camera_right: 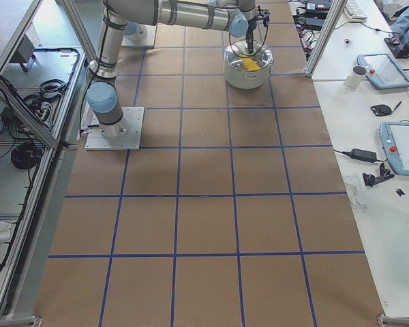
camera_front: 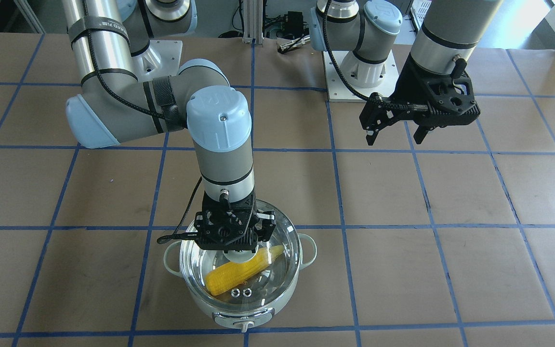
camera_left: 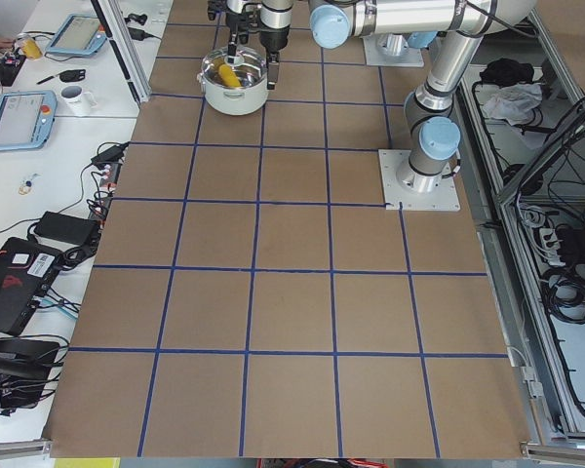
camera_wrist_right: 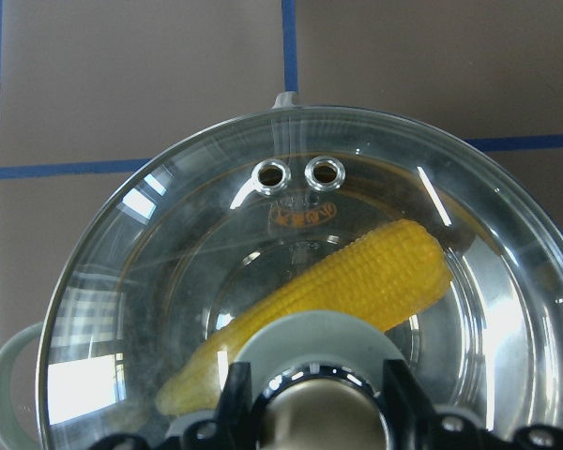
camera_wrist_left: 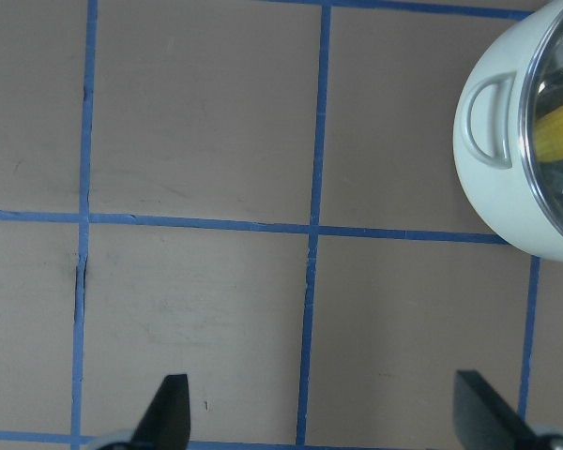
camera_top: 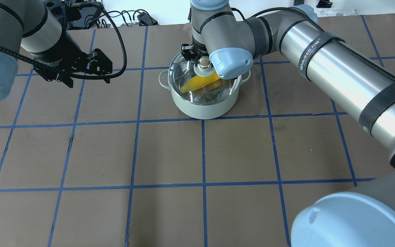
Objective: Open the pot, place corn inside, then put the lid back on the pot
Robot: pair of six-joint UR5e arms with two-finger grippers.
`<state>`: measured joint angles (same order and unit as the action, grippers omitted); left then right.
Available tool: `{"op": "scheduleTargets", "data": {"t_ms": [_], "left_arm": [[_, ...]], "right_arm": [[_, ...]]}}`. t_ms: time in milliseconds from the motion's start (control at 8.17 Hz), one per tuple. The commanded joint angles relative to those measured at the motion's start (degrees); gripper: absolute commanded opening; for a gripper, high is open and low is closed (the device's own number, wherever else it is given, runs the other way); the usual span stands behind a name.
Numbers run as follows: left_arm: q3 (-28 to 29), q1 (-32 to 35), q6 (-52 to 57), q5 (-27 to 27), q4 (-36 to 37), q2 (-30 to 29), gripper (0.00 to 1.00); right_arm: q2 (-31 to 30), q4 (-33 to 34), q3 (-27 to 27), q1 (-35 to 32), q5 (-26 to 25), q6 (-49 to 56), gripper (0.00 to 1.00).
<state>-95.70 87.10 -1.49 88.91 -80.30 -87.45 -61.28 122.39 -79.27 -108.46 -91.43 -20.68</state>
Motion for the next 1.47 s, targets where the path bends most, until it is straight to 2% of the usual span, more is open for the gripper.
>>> {"op": "scheduleTargets", "data": {"t_ms": [0, 367, 612, 857, 1102, 1347], "left_arm": [[-0.3, 0.0, 0.0, 0.0, -0.2, 0.3, 1.0], [-0.2, 0.0, 0.0, 0.0, -0.2, 0.4, 1.0], [-0.3, 0.0, -0.1, 0.0, -0.2, 0.4, 1.0], [0.0, 0.0, 0.0, 0.0, -0.2, 0.4, 1.0], [0.0, 0.0, -0.1, 0.1, -0.6, 0.8, 1.0], [-0.4, 0.1, 0.0, 0.0, -0.6, 1.1, 1.0]], "right_arm": [[0.0, 0.0, 0.5, 0.0, -0.1, -0.3, 1.0], [-1.8, -1.4, 1.5, 0.1, 0.0, 0.2, 1.0], [-10.2, -10.1, -1.8, 2.0, 0.1, 0.6, 1.0], [-20.7, -15.4, -8.2, 7.2, 0.0, 2.6, 1.0], [-27.6, -28.3, -9.2, 10.9, -0.2, 9.8, 1.0], [-31.6, -35.3, -9.4, 11.2, -0.6, 10.1, 1.0]]}}
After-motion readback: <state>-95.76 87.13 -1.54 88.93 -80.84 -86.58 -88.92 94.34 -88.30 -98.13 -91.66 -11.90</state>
